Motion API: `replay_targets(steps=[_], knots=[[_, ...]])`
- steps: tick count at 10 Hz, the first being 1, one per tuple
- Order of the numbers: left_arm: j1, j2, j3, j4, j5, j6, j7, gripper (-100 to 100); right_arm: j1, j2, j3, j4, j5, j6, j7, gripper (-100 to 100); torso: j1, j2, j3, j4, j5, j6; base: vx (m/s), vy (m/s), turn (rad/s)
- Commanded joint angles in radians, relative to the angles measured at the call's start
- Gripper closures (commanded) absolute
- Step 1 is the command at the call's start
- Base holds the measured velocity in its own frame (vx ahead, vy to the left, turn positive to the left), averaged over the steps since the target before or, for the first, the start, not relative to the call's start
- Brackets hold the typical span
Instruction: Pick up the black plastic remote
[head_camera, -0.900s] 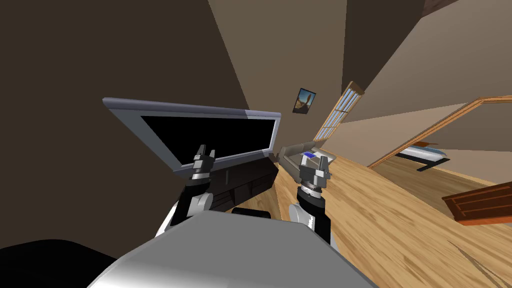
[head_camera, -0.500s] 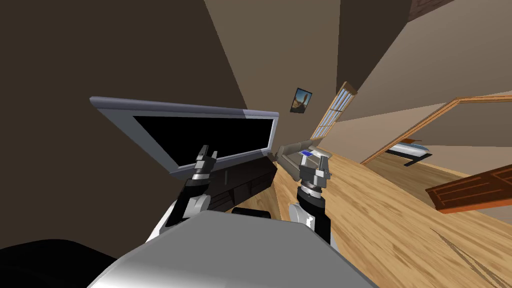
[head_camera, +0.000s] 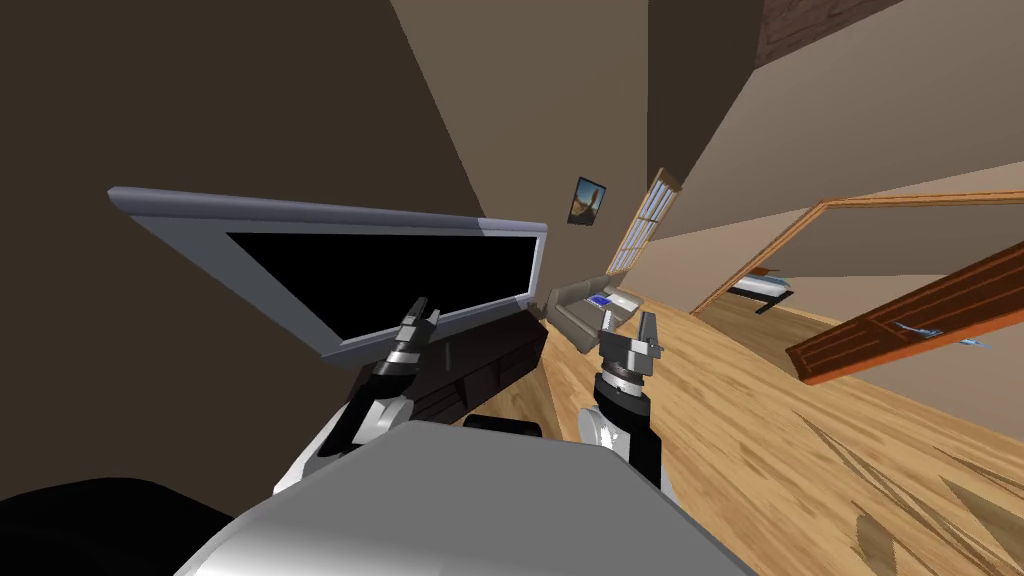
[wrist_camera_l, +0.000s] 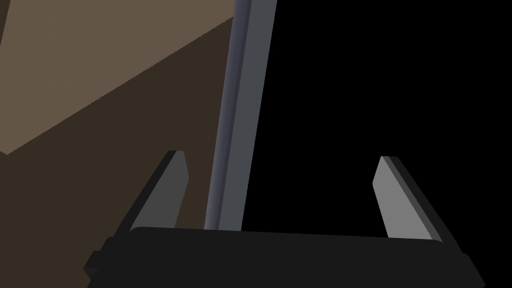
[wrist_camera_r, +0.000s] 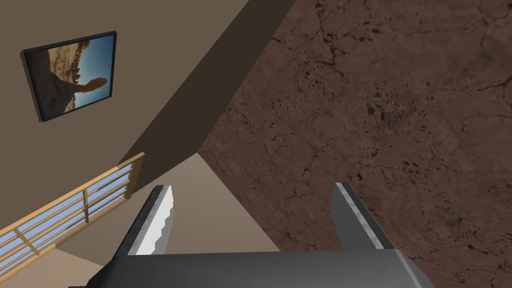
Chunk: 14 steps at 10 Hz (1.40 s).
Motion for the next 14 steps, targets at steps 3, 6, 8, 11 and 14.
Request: replay_targets(steps=[3,6,8,11,14], knots=[[0.032,0.107,-0.034,0.039,0.109,0.052,-0.077,-100,0.0,0.0,0.0,0.0,0.0,0.0,0.0,0,0.001,0.0,0.0,0.0,0.0,0.0,-0.047,0.043,-0.232],[0.066,0.191,-0.066,0.083,0.206,0.112,-0.142,-100,0.0,0.0,0.0,0.0,0.0,0.0,0.0,0,0.001,0.0,0.0,0.0,0.0,0.0,-0.044,0.045,-0.28],[0.079,0.219,-0.077,0.1,0.245,0.135,-0.162,-100,0.0,0.0,0.0,0.0,0.0,0.0,0.0,0,0.001,-0.001,-0.001,0.0,0.0,0.0,-0.025,0.036,-0.183],[0.119,0.3,-0.106,0.162,0.338,0.217,-0.221,-100,0.0,0.0,0.0,0.0,0.0,0.0,0.0,0,0.0,-0.002,-0.001,0.0,0.0,0.0,-0.02,0.028,-0.29],[0.148,0.354,-0.123,0.21,0.41,0.276,-0.255,-100,0.0,0.0,0.0,0.0,0.0,0.0,0.0,0,0.001,-0.004,-0.002,-0.001,0.0,-0.001,-0.006,0.031,-0.222]])
